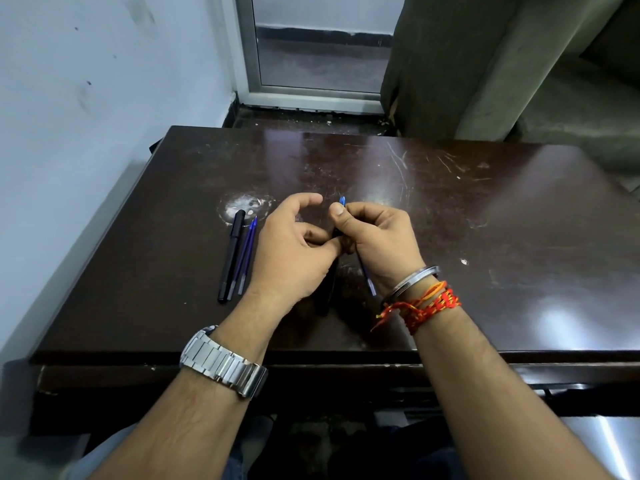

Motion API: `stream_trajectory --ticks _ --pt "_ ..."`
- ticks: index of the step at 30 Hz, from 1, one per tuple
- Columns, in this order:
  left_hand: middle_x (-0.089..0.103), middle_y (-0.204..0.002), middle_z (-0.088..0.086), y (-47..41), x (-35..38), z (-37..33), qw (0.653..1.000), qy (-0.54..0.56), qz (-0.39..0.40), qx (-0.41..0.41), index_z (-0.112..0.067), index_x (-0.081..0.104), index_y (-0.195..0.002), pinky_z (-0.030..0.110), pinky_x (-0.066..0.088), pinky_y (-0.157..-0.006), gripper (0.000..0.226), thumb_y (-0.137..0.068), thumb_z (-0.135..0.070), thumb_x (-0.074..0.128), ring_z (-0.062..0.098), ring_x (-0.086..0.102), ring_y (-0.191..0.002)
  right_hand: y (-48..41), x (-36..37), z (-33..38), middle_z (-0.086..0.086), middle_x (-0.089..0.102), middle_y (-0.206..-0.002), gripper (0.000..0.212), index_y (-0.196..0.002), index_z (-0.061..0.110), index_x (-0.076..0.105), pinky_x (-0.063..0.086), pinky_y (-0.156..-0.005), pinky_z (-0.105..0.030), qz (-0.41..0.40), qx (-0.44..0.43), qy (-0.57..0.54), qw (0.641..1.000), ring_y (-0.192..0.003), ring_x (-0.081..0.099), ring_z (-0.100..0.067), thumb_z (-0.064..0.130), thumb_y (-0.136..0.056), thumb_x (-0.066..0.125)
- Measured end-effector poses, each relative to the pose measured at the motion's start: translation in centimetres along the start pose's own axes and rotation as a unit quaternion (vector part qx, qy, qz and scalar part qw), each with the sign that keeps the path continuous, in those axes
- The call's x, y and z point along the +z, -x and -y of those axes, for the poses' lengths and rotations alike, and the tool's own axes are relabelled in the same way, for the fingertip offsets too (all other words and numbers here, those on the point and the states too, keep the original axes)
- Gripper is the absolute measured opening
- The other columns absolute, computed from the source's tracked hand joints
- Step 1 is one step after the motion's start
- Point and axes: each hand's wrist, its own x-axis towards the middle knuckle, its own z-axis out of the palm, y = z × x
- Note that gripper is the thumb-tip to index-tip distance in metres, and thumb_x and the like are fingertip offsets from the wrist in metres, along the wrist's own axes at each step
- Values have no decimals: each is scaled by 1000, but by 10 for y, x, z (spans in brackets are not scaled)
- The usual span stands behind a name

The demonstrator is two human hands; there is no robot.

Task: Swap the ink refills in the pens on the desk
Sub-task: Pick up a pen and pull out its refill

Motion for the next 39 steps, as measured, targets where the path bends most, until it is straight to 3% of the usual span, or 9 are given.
stream_trajectory --ticks 2,5,10,16,20,23,26,33,39 --pt "75 -68 0 1 1 -1 999 23 -25 -18 -30 58 -102 39 60 -72 43 -70 -18 85 17 73 -65 0 3 0 -6 60 -61 27 -72 0 69 42 -48 -23 -17 18 -35 999 -50 51 -12 22 -88 69" --pt "71 -61 0 2 5 -1 998 -19 -46 -47 -23 65 -82 44 62 -56 18 -78 -31 81 19 69 -50 -2 8 -3 1 59 -53 23 -73 8 70 45 -47 -23 -51 40 -62 996 -48 53 -11 26 -88 69" --pt "62 -55 -11 7 7 -4 982 -170 -60 51 -24 68 -69 7 34 -47 23 -90 -35 69 -3 56 -50 -2 2 -5 1 57 -51 29 -65 15 69 45 -51 -27 -84 59 -34 994 -48 51 -14 40 -72 81" --pt "60 -56 -4 7 8 -3 970 -216 -34 106 -13 71 -75 14 34 -46 29 -96 -29 60 11 56 -58 -3 6 0 -1 54 -52 34 -58 12 61 46 -64 -36 -72 60 -66 993 -55 48 -17 20 -90 68" --pt "54 -46 -9 6 10 -5 982 -167 -21 89 -14 75 -77 15 30 -44 30 -97 -31 60 7 48 -46 0 9 7 -6 46 -57 27 -67 2 59 40 -61 -32 -71 69 -135 986 -55 43 -17 12 -91 65" --pt "44 -47 -9 5 13 -7 998 32 15 -52 -5 69 -75 22 25 -42 39 -99 -34 58 12 33 -39 3 10 12 -7 53 -60 19 -76 0 65 42 -57 -28 -60 71 -165 982 -56 45 -16 8 -93 61" --pt "39 -47 -8 6 11 -17 957 218 67 -182 -10 62 -76 12 18 -35 35 -100 -35 57 4 25 -33 5 10 17 -5 61 -67 17 -88 2 68 43 -53 -24 -28 77 -176 981 -52 47 -10 8 -96 54" --pt "37 -53 -2 8 14 -11 982 143 34 -122 -13 67 -73 14 21 -35 36 -101 -33 56 6 28 -34 5 8 18 -4 51 -65 18 -94 5 63 44 -50 -22 -21 88 -141 986 -51 46 -10 23 -93 62" --pt "34 -58 3 7 14 -9 984 131 30 -114 5 60 -81 14 21 -34 42 -101 -32 55 7 26 -34 5 9 18 -5 72 -77 15 -105 8 58 52 -53 -23 -43 86 -203 974 -59 64 -11 -1 -94 53"
